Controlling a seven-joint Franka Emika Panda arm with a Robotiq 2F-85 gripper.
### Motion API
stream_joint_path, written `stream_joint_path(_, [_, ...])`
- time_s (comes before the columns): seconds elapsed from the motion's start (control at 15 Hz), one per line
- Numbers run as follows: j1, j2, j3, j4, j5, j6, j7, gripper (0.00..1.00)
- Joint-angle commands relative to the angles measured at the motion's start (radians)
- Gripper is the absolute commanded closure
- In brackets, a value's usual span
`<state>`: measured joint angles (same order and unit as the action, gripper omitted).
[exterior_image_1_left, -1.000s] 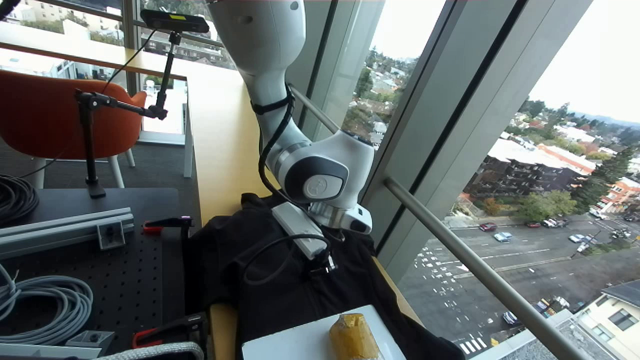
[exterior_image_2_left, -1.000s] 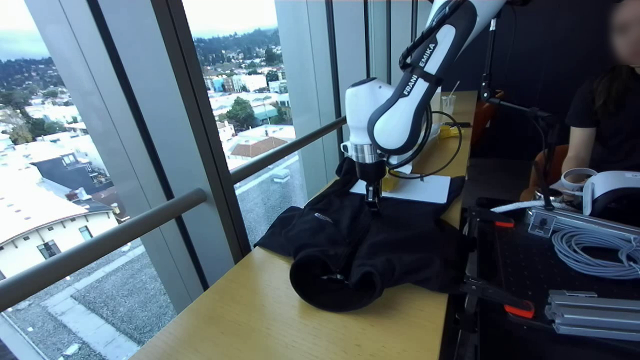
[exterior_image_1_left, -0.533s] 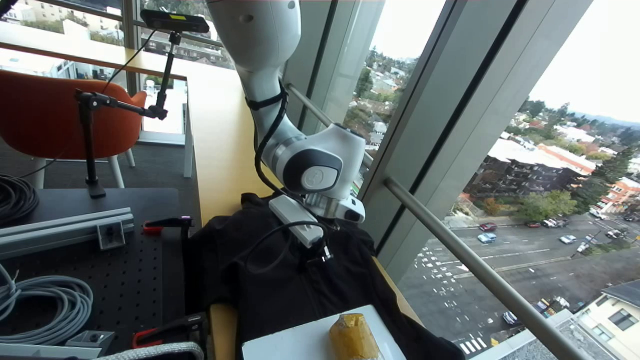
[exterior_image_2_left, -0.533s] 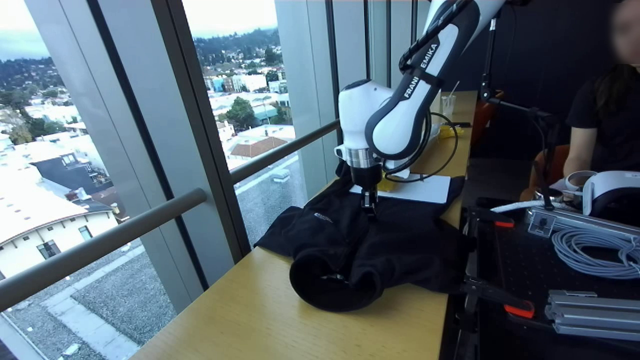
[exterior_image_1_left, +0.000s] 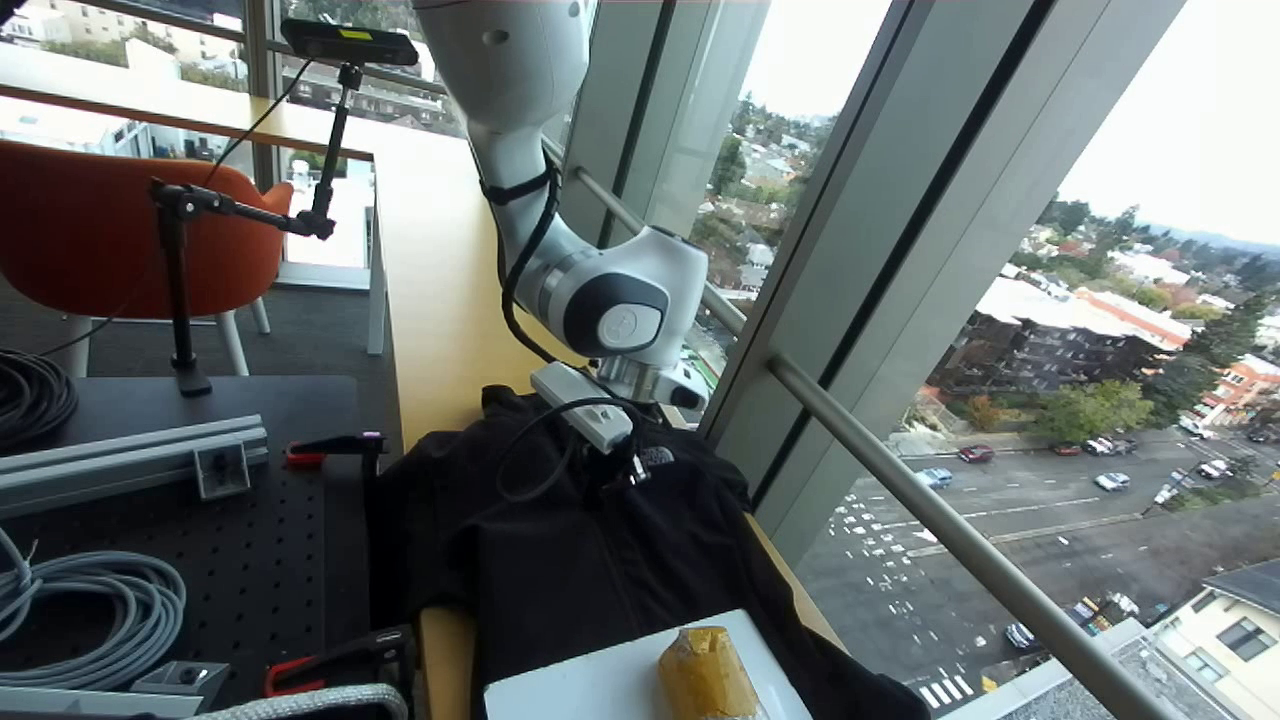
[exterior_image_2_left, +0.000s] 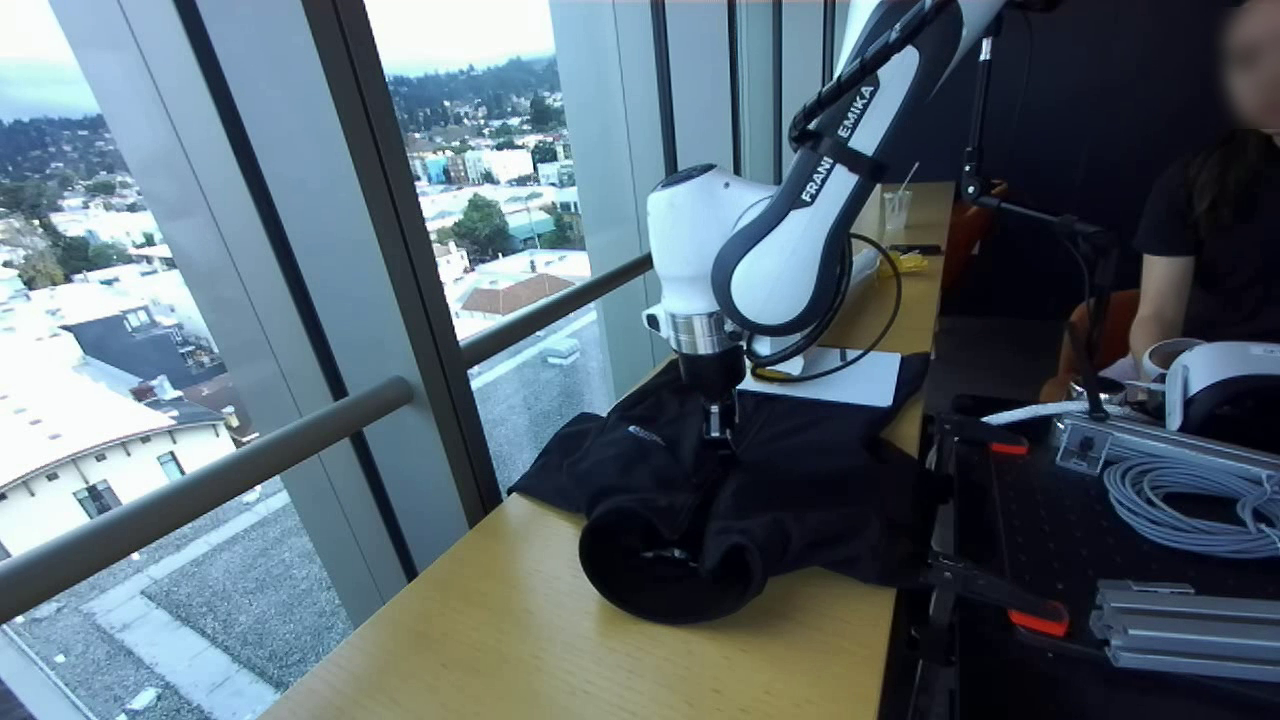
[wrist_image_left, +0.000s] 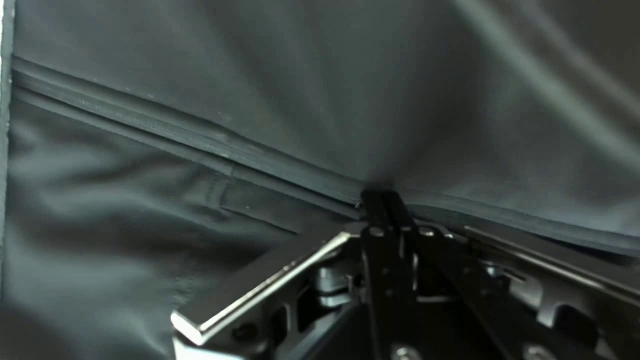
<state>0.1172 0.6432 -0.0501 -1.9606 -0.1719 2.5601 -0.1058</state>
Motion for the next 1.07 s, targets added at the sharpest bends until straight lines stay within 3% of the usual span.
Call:
stream_joint_path(0.0, [0.028, 0.031, 0.028, 0.051, -0.017, -0.027, 0.042, 0.99])
stream_joint_path(1.0, [0.074, 0.037, 0.037, 0.077, -0.029, -0.041, 0.049, 0.99])
